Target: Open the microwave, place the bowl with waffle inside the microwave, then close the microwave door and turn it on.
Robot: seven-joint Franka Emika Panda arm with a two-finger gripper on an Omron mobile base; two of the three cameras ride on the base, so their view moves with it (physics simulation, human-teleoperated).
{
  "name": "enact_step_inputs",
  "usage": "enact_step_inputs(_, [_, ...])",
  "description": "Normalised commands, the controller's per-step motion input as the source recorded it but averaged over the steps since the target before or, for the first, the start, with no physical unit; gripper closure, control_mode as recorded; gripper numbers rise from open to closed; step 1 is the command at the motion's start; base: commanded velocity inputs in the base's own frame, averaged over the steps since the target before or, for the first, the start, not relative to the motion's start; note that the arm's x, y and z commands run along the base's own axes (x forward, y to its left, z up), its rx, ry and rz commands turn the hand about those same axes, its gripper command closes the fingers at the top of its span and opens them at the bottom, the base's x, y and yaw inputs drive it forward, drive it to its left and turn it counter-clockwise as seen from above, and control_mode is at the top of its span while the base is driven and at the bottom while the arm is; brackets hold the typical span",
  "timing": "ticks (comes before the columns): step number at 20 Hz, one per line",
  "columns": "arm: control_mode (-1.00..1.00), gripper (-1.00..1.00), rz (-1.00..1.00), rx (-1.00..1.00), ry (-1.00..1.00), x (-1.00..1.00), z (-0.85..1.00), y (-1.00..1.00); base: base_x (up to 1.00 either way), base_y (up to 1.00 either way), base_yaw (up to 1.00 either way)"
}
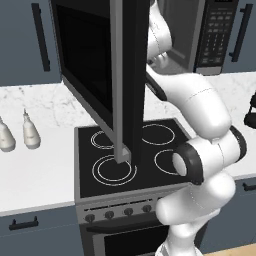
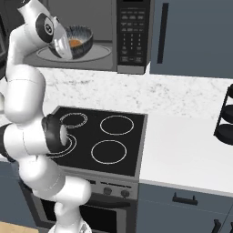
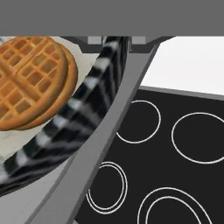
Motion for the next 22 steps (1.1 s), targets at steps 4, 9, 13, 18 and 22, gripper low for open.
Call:
enact_step_inputs(4, [-1.00, 1.00, 0.02, 0.00, -0.02, 0.54, -0.28, 0.10, 0.00, 0.00, 0.00])
enact_step_inputs(9, [-1.00, 1.00, 0.03, 0.00, -0.08, -0.14, -0.43, 0.12, 0.00, 0.00, 0.00])
enact_step_inputs(13, [-1.00, -1.00, 0.00, 0.00, -0.10, -0.13, -0.07, 0.00, 0.00, 0.00, 0.00])
enact_step_inputs(18, [-1.00, -1.00, 0.04, 0.02, -0.16, -0.47, 0.06, 0.00, 0.00, 0.00, 0.00])
enact_step_inputs(22, [-1.00, -1.00, 0.11, 0.01, -0.16, -0.96, 0.05, -0.03, 0.00, 0.00, 0.00])
